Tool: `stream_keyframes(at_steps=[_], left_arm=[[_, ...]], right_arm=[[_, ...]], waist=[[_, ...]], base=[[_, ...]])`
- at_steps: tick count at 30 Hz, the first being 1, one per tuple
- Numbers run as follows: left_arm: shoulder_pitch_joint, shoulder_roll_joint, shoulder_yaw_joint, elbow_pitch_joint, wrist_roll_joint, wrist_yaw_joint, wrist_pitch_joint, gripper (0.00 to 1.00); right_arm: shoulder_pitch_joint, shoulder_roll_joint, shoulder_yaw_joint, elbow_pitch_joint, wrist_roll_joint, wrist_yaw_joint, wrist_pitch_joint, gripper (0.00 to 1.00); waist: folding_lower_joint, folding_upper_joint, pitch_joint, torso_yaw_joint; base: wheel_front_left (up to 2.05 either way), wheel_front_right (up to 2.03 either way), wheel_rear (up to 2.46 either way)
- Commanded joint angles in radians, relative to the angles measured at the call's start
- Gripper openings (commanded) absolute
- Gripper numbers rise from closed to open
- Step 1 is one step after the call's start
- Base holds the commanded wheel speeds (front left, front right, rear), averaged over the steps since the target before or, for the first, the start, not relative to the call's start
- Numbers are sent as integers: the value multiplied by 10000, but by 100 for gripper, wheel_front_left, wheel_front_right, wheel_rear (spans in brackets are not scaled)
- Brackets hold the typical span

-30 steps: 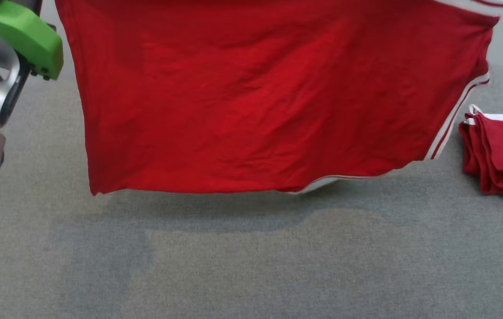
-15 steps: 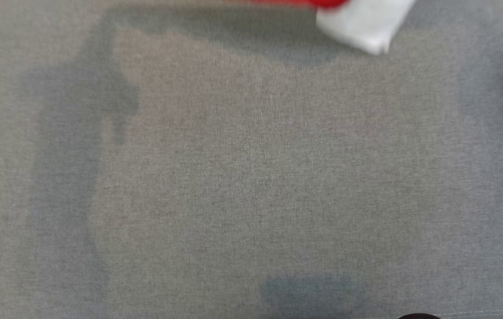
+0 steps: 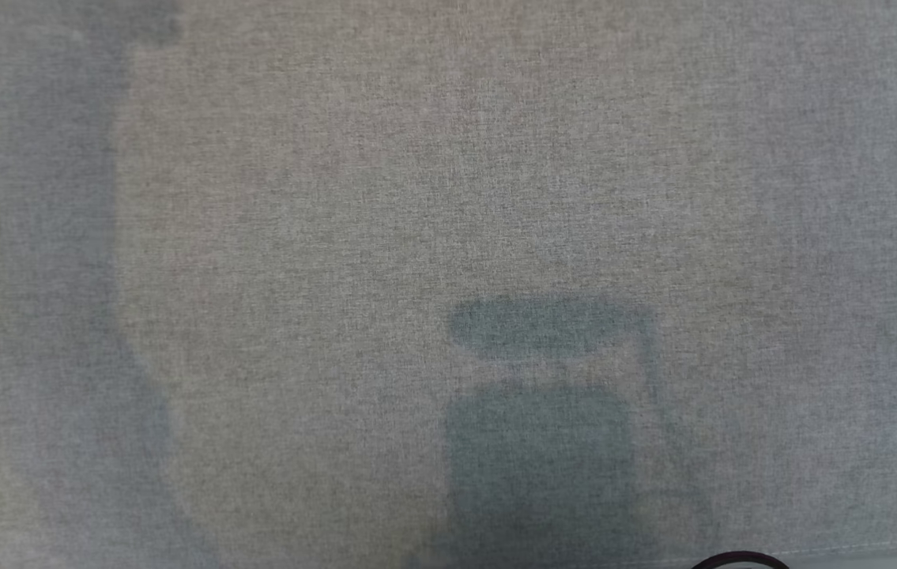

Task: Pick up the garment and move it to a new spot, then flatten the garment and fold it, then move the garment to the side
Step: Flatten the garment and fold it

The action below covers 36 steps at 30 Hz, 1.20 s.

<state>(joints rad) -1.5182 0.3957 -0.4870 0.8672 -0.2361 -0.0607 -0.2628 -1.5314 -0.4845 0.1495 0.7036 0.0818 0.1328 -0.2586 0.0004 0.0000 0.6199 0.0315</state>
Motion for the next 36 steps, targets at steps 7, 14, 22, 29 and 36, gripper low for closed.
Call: stream_keyframes(at_steps=[7, 14, 22, 29, 36], left_arm=[[3872, -629, 1067, -1056, -668, 183, -5, 0], [6814, -1217, 2097, -1579, -699, 138, -7, 0], [9283, -1630, 3138, -1611, -377, 12, -8, 0], [11274, -2059, 4151, -1688, -161, -72, -8, 0], [12766, -2439, 4585, -1707, 202, -207, -8, 0]], right_arm=[[3874, -488, 210, -1287, 2171, -41, -67, 0], [7265, -628, 1154, -2041, 3360, -36, -70, 0], [9692, -533, 2415, -1607, 4593, -36, -33, 0], [11421, -169, 2591, -1272, 4994, -39, -62, 0], [13190, 197, 1911, -1366, 5119, -42, -67, 0]], waist=[[-4, 0, -78, -189], [-4, 0, -1536, -399], [-4, 0, -3306, -721], [-4, 0, -4685, -853], [-4, 0, -5595, -752]], base=[[0, 0, 0], [0, 0, 0], [0, 0, 0], [0, 0, 0], [0, 0, 0]])
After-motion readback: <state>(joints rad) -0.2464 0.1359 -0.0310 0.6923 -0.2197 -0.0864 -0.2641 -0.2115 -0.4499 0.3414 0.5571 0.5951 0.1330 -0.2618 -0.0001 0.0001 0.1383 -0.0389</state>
